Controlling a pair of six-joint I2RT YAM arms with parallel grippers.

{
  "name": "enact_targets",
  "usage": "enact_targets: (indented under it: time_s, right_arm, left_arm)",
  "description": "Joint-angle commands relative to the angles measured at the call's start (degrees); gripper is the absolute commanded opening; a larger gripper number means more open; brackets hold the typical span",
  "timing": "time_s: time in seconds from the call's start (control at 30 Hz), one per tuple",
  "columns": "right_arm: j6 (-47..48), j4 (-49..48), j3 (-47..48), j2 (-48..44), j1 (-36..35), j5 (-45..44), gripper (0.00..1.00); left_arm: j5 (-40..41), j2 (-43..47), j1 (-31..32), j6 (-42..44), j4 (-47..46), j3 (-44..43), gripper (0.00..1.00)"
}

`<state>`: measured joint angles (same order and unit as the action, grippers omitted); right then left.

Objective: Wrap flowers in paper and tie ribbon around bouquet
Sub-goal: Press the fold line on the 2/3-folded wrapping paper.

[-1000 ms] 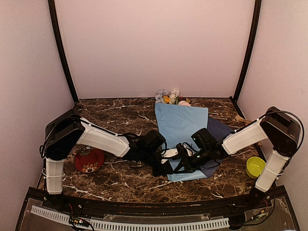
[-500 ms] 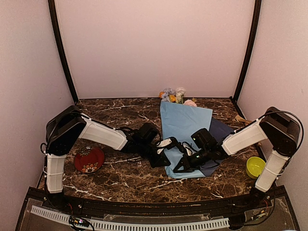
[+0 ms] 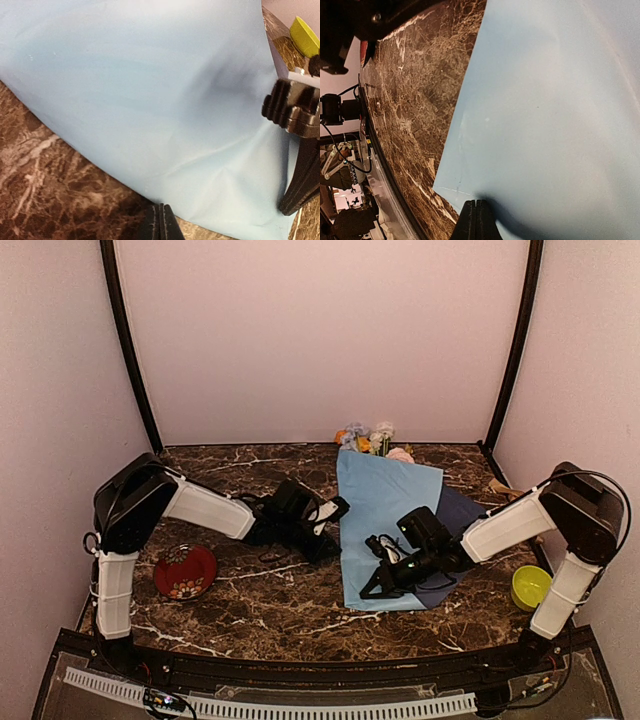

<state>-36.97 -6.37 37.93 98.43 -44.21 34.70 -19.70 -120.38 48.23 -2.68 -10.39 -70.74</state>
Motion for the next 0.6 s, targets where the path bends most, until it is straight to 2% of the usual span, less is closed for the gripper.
enact_targets:
  time_s: [0.0, 0.13, 0.57]
  right_arm:
    - [-0.06, 7.85, -2.21, 2.73, -1.63, -1.84, 0.00]
    - [0.23, 8.32, -2.15, 2.69, -1.75, -1.96, 0.00]
    - [0.06, 8.65, -1.85, 2.80, -1.88, -1.93, 0.00]
  left_arm:
    - [2.03, -0.88, -0.15, -1.61, -1.62, -2.27, 0.00]
    - [3.75, -4.12, -0.59, -1.00, 2.87, -6.48, 0.00]
    - [4.18, 0.73, 0.90, 1.51, 0.06, -6.36, 0.00]
